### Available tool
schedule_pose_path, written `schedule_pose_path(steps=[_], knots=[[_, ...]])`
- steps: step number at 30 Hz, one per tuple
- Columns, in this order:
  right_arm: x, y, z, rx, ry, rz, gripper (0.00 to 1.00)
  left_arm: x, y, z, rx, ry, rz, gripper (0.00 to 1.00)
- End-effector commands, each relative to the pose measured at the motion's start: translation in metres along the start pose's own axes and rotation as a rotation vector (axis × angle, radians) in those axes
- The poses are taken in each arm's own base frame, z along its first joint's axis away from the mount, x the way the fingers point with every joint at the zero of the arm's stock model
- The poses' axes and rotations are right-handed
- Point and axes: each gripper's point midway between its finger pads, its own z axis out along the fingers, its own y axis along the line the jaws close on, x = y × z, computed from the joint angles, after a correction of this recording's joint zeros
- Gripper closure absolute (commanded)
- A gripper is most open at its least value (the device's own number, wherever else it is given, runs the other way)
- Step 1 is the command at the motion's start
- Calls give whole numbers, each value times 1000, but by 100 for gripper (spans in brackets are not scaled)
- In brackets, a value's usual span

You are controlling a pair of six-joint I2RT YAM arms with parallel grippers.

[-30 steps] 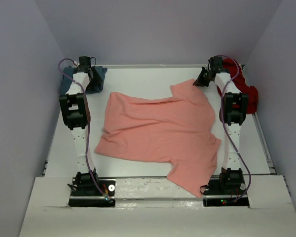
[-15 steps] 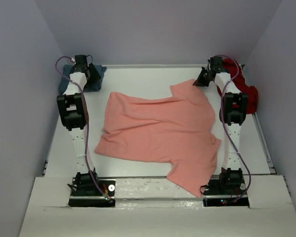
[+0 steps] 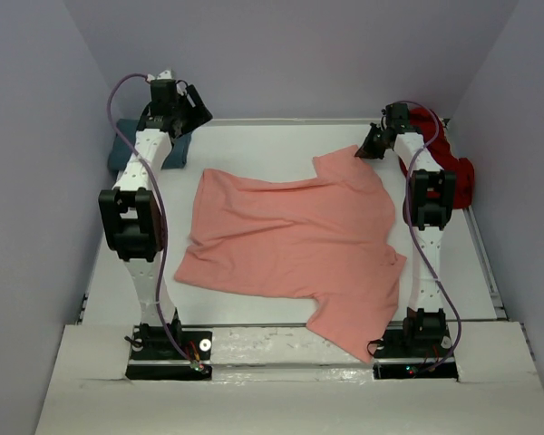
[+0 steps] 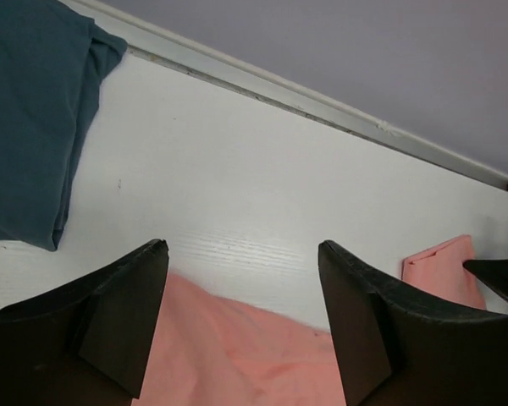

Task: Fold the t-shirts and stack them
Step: Flatten the tshirt out

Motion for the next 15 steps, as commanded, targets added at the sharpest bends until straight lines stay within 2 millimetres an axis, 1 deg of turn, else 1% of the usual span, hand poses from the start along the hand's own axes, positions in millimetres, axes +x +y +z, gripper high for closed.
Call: schedule_pose_path(steps=[1, 3, 6, 10, 15], knots=[[9, 0, 1, 14, 38, -9, 100, 51, 19, 16, -39, 117, -33, 19], [10, -1, 2, 16, 39, -7, 100, 66, 18, 22, -13, 148, -36, 19], [9, 0, 1, 15, 38, -9, 100, 88, 25, 34, -6, 206, -43, 22], [10, 0, 1, 16, 39, -8, 100, 100, 30, 43, -10, 237, -50, 23], [10, -1, 1, 17, 40, -9, 100, 103, 33, 54, -20, 253, -56, 23]])
